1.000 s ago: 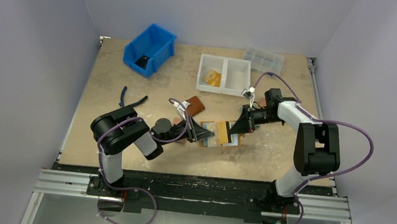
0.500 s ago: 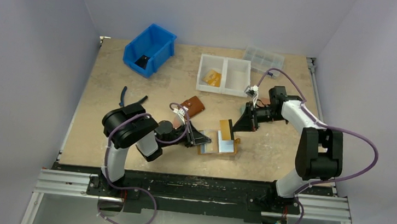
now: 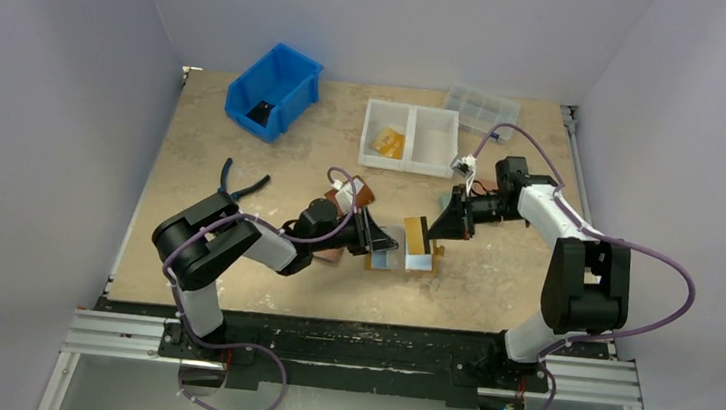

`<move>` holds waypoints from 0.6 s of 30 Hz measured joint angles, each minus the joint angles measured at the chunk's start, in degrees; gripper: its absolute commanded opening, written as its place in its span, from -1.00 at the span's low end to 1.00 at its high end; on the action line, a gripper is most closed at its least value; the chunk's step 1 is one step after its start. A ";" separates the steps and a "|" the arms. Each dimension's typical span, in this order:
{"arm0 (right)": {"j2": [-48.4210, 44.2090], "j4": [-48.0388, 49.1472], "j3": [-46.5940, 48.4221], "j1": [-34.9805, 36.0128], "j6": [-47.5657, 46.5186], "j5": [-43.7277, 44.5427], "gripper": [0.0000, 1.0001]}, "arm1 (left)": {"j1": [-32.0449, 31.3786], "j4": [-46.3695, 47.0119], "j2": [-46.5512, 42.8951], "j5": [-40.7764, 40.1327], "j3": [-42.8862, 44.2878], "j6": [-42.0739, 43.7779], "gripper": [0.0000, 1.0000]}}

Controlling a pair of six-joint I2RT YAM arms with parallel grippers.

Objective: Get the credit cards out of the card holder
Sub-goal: Remove the credit card from the card holder.

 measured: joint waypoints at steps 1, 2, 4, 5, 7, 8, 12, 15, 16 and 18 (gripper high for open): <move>0.00 0.00 0.00 -0.13 0.00 0.00 -1.00 | -0.17 -2.34 -0.72 -0.07 1.20 0.98 -0.52; 0.00 0.00 0.00 -0.24 0.00 0.02 -1.00 | -0.31 -4.22 -1.18 -0.09 2.19 1.88 -0.50; 0.00 0.00 0.00 -0.66 0.00 0.00 -1.00 | -0.63 -7.87 -1.44 -0.11 4.15 3.50 -0.45; -0.02 -0.02 0.00 -0.90 0.00 -0.02 -1.00 | -0.87 -9.66 -1.44 -0.09 4.96 4.09 -0.44; -0.02 -0.02 0.00 -1.42 0.00 -0.02 -1.00 | -1.20 -12.76 -1.38 -0.07 6.29 5.33 -0.42; -0.07 -0.02 0.00 -1.55 0.00 -0.02 -1.00 | -1.38 -14.27 -1.29 0.02 6.97 5.73 -0.41; -0.55 -0.09 0.02 -2.19 -0.02 -0.04 -1.00 | -2.32 -17.59 -0.17 0.52 10.21 6.95 -0.33; -0.83 -0.15 0.17 -2.60 -0.02 -0.09 -1.00 | -3.04 -19.02 1.38 1.05 13.03 7.72 -0.30; -0.83 -0.17 0.20 -2.80 -0.04 -0.09 -1.00 | -3.26 -19.45 1.86 1.16 13.92 7.87 -0.29; -0.83 -0.31 0.22 -3.19 -0.11 -0.11 -1.00 | -3.67 -20.04 2.75 1.55 15.41 7.96 -0.29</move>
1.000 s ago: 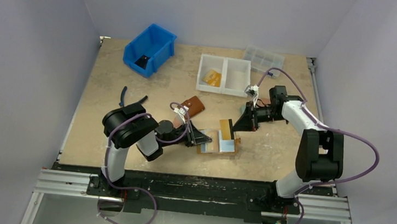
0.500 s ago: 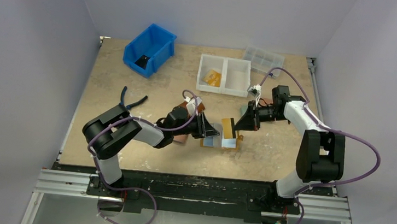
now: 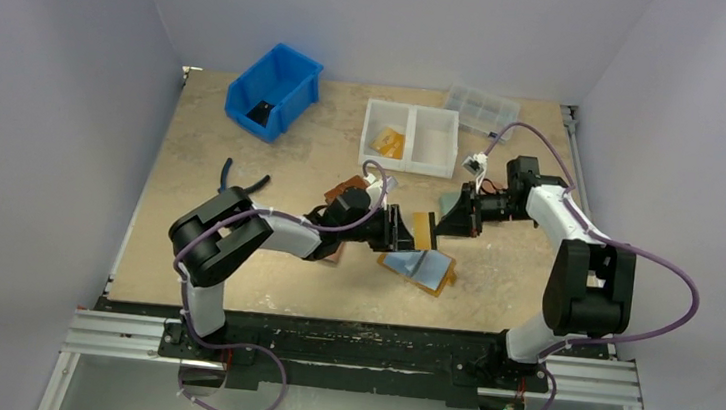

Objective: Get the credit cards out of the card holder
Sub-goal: Remove the credit card from the card holder.

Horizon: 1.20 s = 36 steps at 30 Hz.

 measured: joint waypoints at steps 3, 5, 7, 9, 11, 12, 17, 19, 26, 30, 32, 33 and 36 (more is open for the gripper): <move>0.00 -0.63 0.20 -0.37 -0.44 0.00 -1.00 | -0.61 -0.42 1.16 0.48 1.66 0.24 -0.28; 0.00 -1.42 0.59 -0.46 -0.94 -0.07 -1.00 | -0.96 -0.42 1.81 0.66 2.27 0.33 -0.28; 0.00 -1.92 0.83 -0.46 -1.49 -0.17 -1.00 | -1.27 -0.35 2.32 0.87 2.54 0.31 -0.28; 0.00 -2.27 0.85 -0.44 -1.86 -0.26 -1.00 | -1.42 -0.13 2.67 1.27 2.56 0.26 -0.28; 0.00 -2.73 0.85 -0.44 -2.16 -0.33 -1.00 | -1.60 0.22 2.82 1.64 2.56 0.09 -0.28; 0.00 -2.86 0.85 -0.44 -2.34 -0.39 -1.00 | -1.66 0.46 2.82 1.70 2.56 0.02 -0.28; 0.00 -3.48 0.85 -1.77 -3.13 -0.46 -1.00 | -1.68 0.59 2.08 -0.61 1.51 0.00 -0.29; 0.00 -3.52 0.85 -2.14 -3.41 -0.46 -1.00 | -1.46 -0.83 0.13 -3.17 -0.20 0.37 -0.28; 0.00 -3.87 0.85 -2.21 -4.00 -0.46 -1.00 | 0.39 -5.55 -8.87 -12.96 -4.76 2.12 -0.27; -0.02 -3.89 0.85 -2.21 -4.37 -0.44 -1.00 | 0.79 -5.53 -15.04 -17.51 -8.70 3.50 -0.06; -0.13 -3.98 0.85 -2.21 -4.90 -0.44 -1.00 | 0.79 -4.76 -19.98 -19.45 -11.96 4.79 0.44; -0.26 -4.09 0.85 -2.21 -5.20 -0.44 -1.00 | 0.79 -3.91 -22.56 -20.17 -13.49 5.27 0.66; -1.20 -4.81 0.85 -2.21 -7.06 -0.52 -1.00 | 0.96 -0.68 -28.89 -21.22 -16.81 6.25 0.94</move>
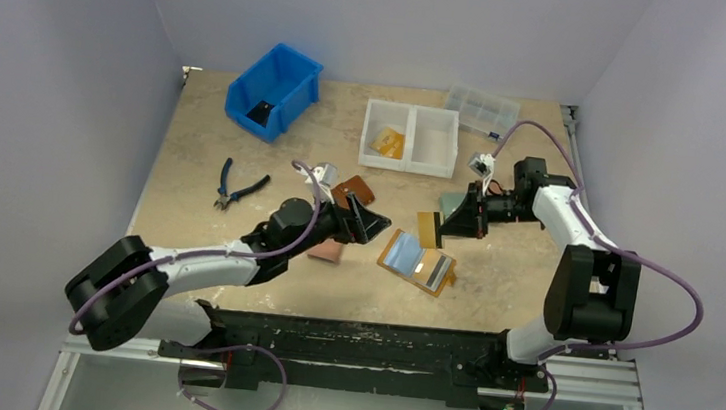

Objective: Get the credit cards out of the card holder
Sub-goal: Remove the credit card from the card holder.

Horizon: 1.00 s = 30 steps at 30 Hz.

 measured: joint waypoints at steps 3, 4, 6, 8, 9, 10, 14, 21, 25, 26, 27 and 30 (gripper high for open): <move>-0.96 -2.27 0.00 0.00 -4.52 -0.50 -1.00 | 0.76 3.87 -3.96 0.96 -2.36 -0.33 0.93; -1.11 -3.15 0.00 0.00 -6.43 -0.81 -1.00 | 1.22 5.22 -4.46 1.99 -2.89 -0.81 0.92; -1.46 -5.44 0.00 0.00 -11.19 -1.51 -1.00 | 1.95 8.04 -4.61 3.93 -3.93 -2.82 0.89; -2.03 -7.61 0.00 0.07 -16.33 -1.70 -1.00 | 2.43 11.54 -4.35 5.97 -5.68 -6.49 0.85; -2.51 -8.52 0.00 0.22 -18.80 -1.70 -1.00 | 2.60 13.11 -3.93 6.88 -6.45 -8.63 0.82; -3.19 -9.11 0.00 0.35 -20.98 -1.66 -1.00 | 2.64 14.71 -3.30 7.65 -7.04 -10.88 0.78; -10.01 -2.75 -1.60 2.89 -19.43 1.44 -1.00 | 2.67 21.44 1.31 10.71 -8.46 -21.14 0.73; -30.03 22.82 -11.87 16.50 -5.16 17.22 -1.00 | 2.19 23.47 1.68 11.30 -9.05 -31.89 0.76; -32.00 32.00 -14.97 17.27 -3.17 23.10 -1.00 | 0.98 10.93 -3.93 7.37 -6.64 -34.10 0.76; -32.54 33.51 -16.39 17.55 -3.10 24.41 -1.00 | 0.39 6.29 -4.94 5.99 -4.70 -34.80 0.76; -33.03 34.62 -17.73 17.92 -3.13 25.59 -1.00 | 0.00 3.28 -5.33 5.25 -3.15 -35.17 0.76; -34.03 36.63 -20.37 19.28 -3.50 27.89 -1.00 | -1.16 -4.17 -5.51 3.17 1.44 -36.28 0.76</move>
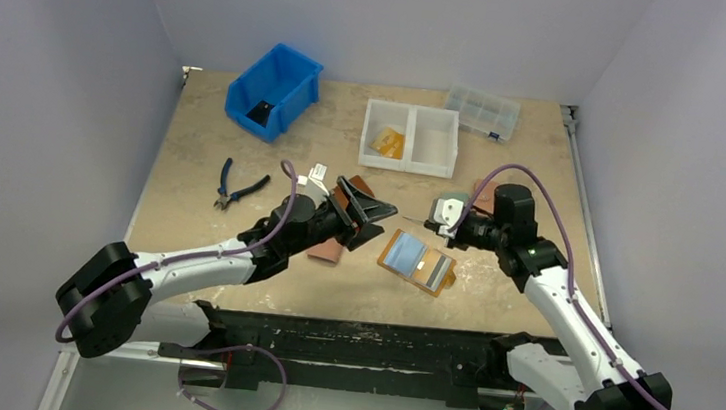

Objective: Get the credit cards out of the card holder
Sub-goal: Remove the credit card from the card holder.

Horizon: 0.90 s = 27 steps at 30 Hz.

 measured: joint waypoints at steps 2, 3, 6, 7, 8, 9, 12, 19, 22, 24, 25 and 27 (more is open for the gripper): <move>-0.17 0.90 -0.74 0.92 -0.52 1.27 -1.00 | -0.87 -3.13 0.02 -1.31 1.60 -1.22 0.76; -0.28 1.40 -1.03 1.36 -0.87 1.84 -1.00 | -1.36 -4.42 0.07 -2.08 2.03 -1.66 0.75; -0.52 3.04 -1.97 2.43 -1.70 3.21 -1.00 | -3.15 -8.55 1.20 -4.02 3.89 -2.99 0.73; -0.63 3.43 -2.29 2.67 -1.86 3.76 -1.00 | -3.78 -10.36 1.95 -4.55 4.92 -3.41 0.71; -0.68 3.82 -2.60 2.89 -2.01 3.91 -1.00 | -4.22 -11.96 2.89 -4.92 6.05 -3.80 0.70; -0.70 4.15 -2.91 3.23 -2.25 4.13 -1.00 | -4.59 -13.31 3.93 -5.18 7.23 -4.26 0.68; -0.68 4.76 -3.85 4.61 -3.08 5.05 -1.00 | -5.07 -14.78 6.67 -5.66 9.29 -4.96 0.64; -0.68 5.29 -4.57 6.62 -5.25 5.25 -1.00 | -5.18 -15.69 10.23 -8.11 10.25 -6.27 0.20; -0.68 5.33 -4.72 6.97 -6.21 5.22 -1.00 | -5.18 -15.28 11.30 -8.70 10.86 -6.36 0.05; -0.68 5.31 -4.94 7.26 -6.91 5.20 -1.00 | -5.18 -15.06 12.17 -8.76 11.50 -6.40 -0.18; -0.68 5.29 -5.03 7.41 -7.30 5.20 -1.00 | -5.18 -14.75 12.61 -8.72 11.76 -6.45 -0.32; -0.68 5.27 -5.20 7.69 -7.93 5.20 -1.00 | -5.18 -14.03 13.49 -8.63 12.15 -6.75 -0.51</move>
